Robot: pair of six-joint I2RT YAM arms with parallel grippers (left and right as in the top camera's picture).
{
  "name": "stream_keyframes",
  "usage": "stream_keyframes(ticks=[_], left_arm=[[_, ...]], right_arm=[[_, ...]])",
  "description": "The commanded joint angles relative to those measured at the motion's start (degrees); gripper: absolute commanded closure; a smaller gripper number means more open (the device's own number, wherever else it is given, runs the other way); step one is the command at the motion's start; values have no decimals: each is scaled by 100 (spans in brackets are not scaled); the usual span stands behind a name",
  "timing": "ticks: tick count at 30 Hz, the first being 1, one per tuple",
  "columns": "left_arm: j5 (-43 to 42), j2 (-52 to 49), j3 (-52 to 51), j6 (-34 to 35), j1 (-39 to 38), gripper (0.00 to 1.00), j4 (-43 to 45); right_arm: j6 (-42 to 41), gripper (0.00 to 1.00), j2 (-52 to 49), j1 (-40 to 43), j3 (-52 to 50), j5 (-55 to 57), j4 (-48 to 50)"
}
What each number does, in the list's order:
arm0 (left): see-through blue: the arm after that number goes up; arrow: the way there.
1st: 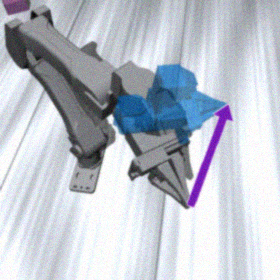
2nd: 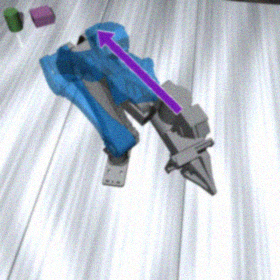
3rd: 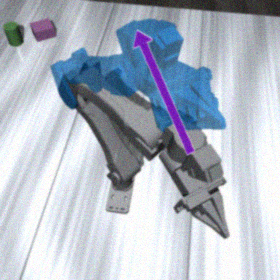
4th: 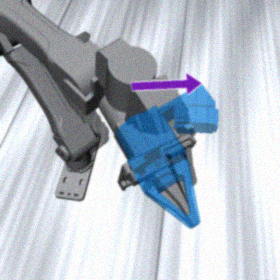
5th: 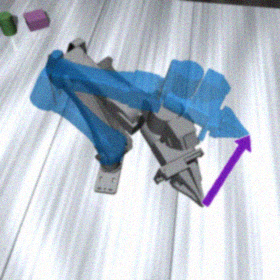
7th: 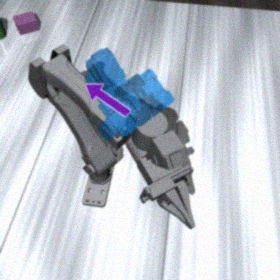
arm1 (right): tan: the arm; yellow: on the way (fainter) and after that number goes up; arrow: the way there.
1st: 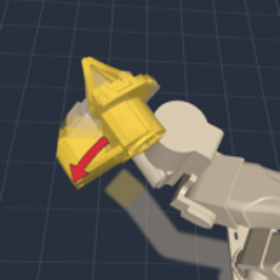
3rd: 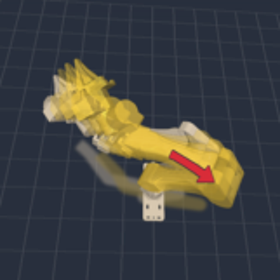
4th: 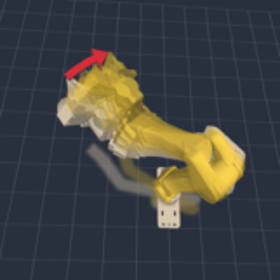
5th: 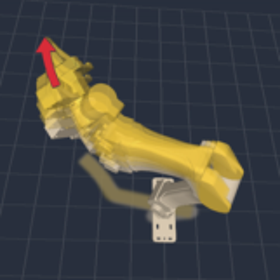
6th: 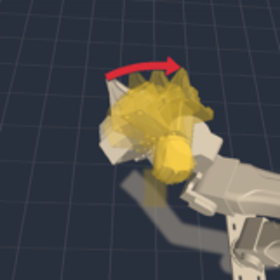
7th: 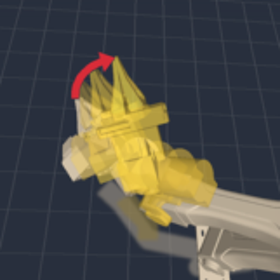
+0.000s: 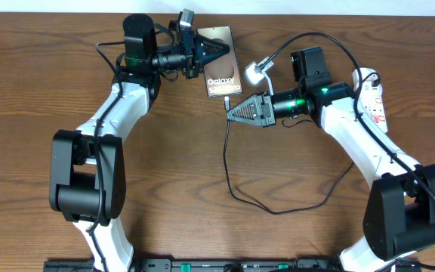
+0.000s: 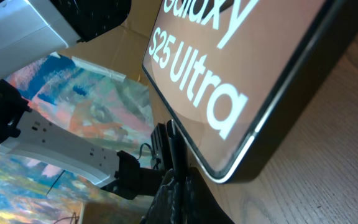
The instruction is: Plug charger to phone and switch on socket
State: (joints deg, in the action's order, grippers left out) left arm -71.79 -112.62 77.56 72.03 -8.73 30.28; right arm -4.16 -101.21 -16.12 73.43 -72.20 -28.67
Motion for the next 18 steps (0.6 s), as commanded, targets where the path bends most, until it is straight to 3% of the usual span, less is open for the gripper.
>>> stream_keyframes(ticks=[1, 18], left_arm=[[-66, 214, 170, 33, 22, 93, 74], [-103, 214, 170, -55, 22, 93, 74]], right_arm=[[-55, 99, 26, -44, 4, -55, 24], [-271, 99, 26, -44, 2, 48, 203]])
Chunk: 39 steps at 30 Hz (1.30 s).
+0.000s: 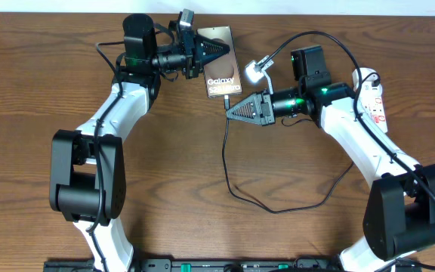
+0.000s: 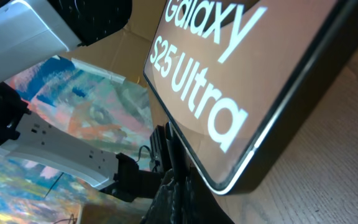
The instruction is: Plug charger to phone and switch on socket
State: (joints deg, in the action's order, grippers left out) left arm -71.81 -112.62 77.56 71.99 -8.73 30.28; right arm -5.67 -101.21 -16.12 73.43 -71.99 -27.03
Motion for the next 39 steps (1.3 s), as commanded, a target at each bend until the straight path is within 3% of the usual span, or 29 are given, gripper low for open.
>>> stream_keyframes(ticks=[1, 23, 39], left_arm=[[-101, 214, 170, -50, 22, 93, 74], [-109, 214, 170, -55, -24, 93, 839], [-730, 214, 170, -83, -24, 93, 1554]], right_arm=[[-181, 99, 26, -44, 2, 87, 46], [-1316, 99, 26, -44, 2, 168, 584], [-1362, 99, 26, -44, 2, 87, 695]])
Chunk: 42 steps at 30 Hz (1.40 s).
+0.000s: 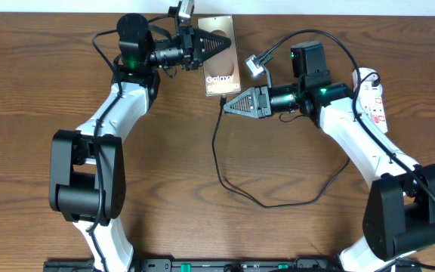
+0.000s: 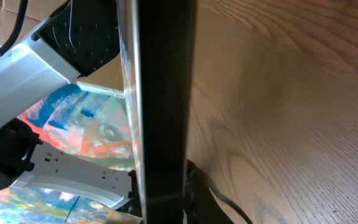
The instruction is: Plug charger to phone and switch on socket
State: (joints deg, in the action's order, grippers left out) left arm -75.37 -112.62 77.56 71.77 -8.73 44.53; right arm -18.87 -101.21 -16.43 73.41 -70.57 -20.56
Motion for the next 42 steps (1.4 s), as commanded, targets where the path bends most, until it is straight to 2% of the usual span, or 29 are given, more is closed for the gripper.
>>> stream_keyframes(ticks=[1, 12, 20, 23, 26, 27, 31, 34, 37, 38, 42], left_arm=[[-385, 214, 170, -81, -24, 93, 127], [-518, 214, 160, -509, -24, 93, 122], [-573, 214, 142, -511, -24, 93, 120], [-638, 214, 142, -511, -24, 93, 122], [-673, 214, 142, -511, -24, 93, 120], [-673, 214, 142, -509, -24, 93, 120], [-671, 214, 142, -509, -24, 93, 122], [-649, 214, 142, -509, -24, 93, 122], [-649, 214, 142, -509, -22, 93, 122], [-649, 214, 142, -509, -20, 93, 122], [-647, 214, 142, -511, -7, 92, 122]], right_arm=[[-42, 99, 26, -13, 4, -55, 48], [136, 99, 26, -15, 4, -48, 42], [330, 98, 26, -17, 2, -2, 39], [330, 84, 26, -17, 2, 17, 39], [330, 78, 26, -20, -2, 133, -2], [330, 70, 26, -24, -2, 223, -46], [455, 57, 26, -83, -4, 343, -157], [835, 41, 26, -210, -4, 295, -170], [1237, 18, 26, -361, -4, 509, -367], [1266, 15, 26, -426, -4, 730, -463], [1279, 12, 26, -719, -4, 1545, -693]])
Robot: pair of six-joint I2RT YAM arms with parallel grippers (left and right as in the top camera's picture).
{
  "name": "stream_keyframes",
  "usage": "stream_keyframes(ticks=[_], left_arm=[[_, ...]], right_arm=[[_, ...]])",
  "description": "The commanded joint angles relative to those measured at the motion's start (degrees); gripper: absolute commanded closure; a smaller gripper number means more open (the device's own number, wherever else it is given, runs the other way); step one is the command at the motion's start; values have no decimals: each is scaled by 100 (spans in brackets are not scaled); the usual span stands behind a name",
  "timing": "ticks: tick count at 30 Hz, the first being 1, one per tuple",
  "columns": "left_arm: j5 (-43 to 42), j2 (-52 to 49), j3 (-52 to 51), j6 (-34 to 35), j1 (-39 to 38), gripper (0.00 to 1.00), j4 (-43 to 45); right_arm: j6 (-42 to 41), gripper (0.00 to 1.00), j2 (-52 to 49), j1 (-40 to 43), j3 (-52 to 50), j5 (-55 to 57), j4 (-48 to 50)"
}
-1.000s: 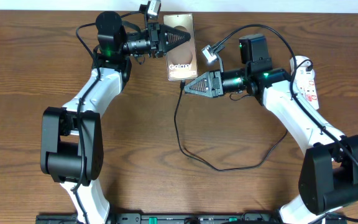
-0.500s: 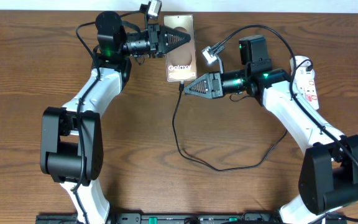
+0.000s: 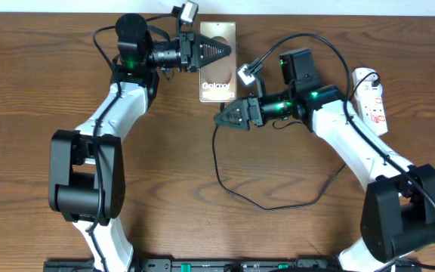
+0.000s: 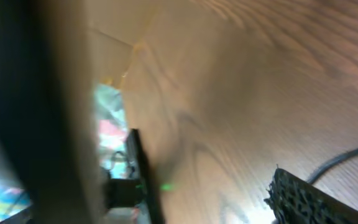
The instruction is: Plug charger to phone and switch on socket
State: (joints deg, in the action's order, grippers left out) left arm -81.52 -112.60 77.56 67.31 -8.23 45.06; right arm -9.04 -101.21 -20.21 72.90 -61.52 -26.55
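The phone (image 3: 217,85), its screen reading Galaxy, is at the back of the table, and my left gripper (image 3: 221,51) is shut on its far end. My right gripper (image 3: 220,118) sits just below the phone's near edge. In the blurred right wrist view, one black fingertip (image 4: 294,199) stands far to the right with bare wood where the shut tips would meet, so the jaws read as open. The black charger cable (image 3: 216,162) ends at those tips and passes behind the fingertip as cable (image 4: 347,160). Its plug is hidden. The white socket strip (image 3: 371,94) lies at the right.
The cable loops across the middle of the wooden table (image 3: 165,189) toward the right arm. A dark blurred band (image 4: 36,93) fills the left of the right wrist view. Both arm bases stand near the front edge.
My right gripper has moved down and left, away from the phone's near edge, and its fingers now show apart. The phone sits straighter and slightly farther back. The right wrist view has gone blurred.
At first my left gripper held the tilted phone and my right gripper held the cable's end at the phone's lower corner, the same shortly after. Then the phone showed edge-on to the right wrist. Now the right gripper is below the phone, fingers apart.
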Motion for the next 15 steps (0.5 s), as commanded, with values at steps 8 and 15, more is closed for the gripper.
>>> stream_keyframes(ticks=[8, 15], left_arm=[[153, 212, 142, -61, 446, 93, -9], [133, 212, 142, -63, 1023, 93, -492]], right_arm=[[-710, 21, 26, -1231, 122, 3742, -236], [-1252, 20, -76, -1934, 208, 6238, -190]])
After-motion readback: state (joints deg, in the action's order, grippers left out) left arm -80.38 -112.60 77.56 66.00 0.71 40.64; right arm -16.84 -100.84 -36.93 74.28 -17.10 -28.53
